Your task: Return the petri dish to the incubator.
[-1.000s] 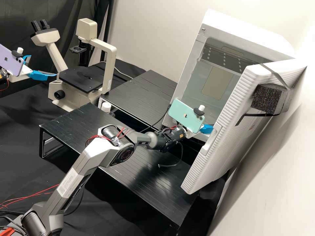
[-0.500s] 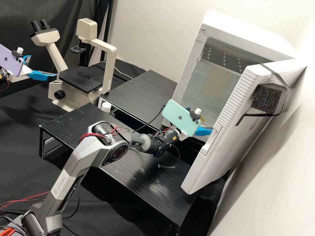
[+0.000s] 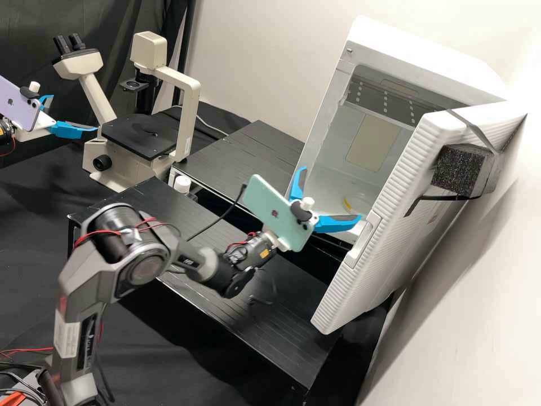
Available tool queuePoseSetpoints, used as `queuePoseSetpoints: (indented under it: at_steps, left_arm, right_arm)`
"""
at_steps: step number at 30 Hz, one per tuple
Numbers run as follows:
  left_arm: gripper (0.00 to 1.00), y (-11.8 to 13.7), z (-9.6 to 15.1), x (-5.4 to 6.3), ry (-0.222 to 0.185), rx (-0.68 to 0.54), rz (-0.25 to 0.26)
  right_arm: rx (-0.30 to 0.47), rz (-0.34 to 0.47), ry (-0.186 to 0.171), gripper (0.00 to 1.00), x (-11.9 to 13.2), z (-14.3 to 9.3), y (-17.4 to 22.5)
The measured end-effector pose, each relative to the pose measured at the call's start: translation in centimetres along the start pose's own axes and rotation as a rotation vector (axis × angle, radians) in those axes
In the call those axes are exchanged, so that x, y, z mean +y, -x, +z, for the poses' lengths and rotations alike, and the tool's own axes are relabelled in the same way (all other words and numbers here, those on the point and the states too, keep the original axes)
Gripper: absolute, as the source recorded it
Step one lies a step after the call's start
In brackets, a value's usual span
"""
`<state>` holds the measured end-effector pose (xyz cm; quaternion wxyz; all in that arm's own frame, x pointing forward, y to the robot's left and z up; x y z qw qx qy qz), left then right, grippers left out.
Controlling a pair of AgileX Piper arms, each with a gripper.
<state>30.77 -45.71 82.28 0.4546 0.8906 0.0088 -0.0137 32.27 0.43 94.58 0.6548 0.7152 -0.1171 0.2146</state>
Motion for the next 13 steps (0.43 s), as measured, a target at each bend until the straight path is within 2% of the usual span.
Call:
queuePoseSetpoints:
  at_steps: [4, 13]
  left_arm:
    - [1.00, 0.0, 0.0, 0.0, 0.000, 0.000, 0.000]
    - [1.00, 0.0, 0.0, 0.0, 0.000, 0.000, 0.000]
  right_arm:
    - [-0.009, -0.007, -0.005, 1.00, 0.4, -1.0, 3.3]
    - [-0.049, -0.045, -0.105, 1.00, 0.6, -2.6, 10.2]
